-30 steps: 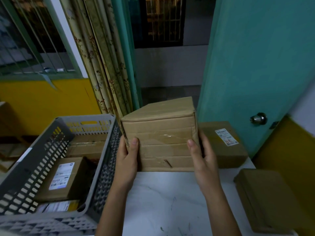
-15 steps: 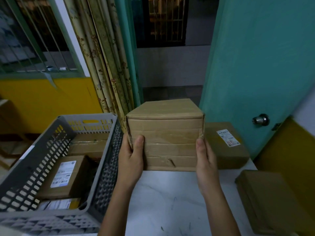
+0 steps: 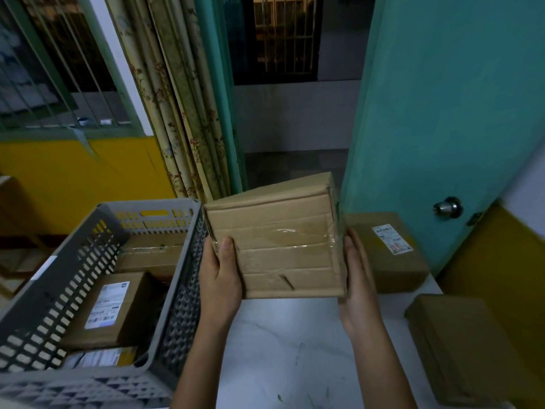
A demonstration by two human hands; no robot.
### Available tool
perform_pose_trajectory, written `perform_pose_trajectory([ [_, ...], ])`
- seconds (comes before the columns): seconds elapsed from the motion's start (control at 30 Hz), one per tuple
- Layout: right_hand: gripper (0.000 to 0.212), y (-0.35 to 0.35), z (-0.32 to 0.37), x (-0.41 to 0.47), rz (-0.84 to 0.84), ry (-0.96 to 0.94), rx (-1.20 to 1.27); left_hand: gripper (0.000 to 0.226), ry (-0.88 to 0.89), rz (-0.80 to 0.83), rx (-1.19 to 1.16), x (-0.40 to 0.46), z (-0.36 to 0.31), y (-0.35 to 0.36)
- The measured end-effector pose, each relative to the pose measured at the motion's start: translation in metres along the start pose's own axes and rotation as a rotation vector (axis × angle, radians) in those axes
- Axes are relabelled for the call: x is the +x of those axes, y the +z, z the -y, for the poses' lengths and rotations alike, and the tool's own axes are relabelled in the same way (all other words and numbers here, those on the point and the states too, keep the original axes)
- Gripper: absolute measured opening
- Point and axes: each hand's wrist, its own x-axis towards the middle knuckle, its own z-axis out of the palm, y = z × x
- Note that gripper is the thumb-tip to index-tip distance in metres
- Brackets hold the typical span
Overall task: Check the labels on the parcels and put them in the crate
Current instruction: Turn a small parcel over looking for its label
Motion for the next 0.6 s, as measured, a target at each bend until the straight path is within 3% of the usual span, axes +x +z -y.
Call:
perform_pose_trajectory([
  [0.1,0.097,-0.001,-0.002,0.004,0.005,0.14,0.193,0.058,-0.064,-0.02,-0.009,-0.002,0.0,0.002],
  [0.27,0.058,0.005,0.001,-0.001,0.061,0.335,0.509,0.074,-0.027,0.021,0.035,-0.009,0.005,0.001],
  [0.43,0.053,0.005,0.009,0.0,0.01,0.271,0.54,0.078,0.048,0.052,-0.049,-0.003,0.015,-0.005],
  [0.6,0.039,0.003,0.01,-0.004,0.0,0.225,0.507,0.081,0.251,0.148,-0.091,0.003,0.006,-0.012],
])
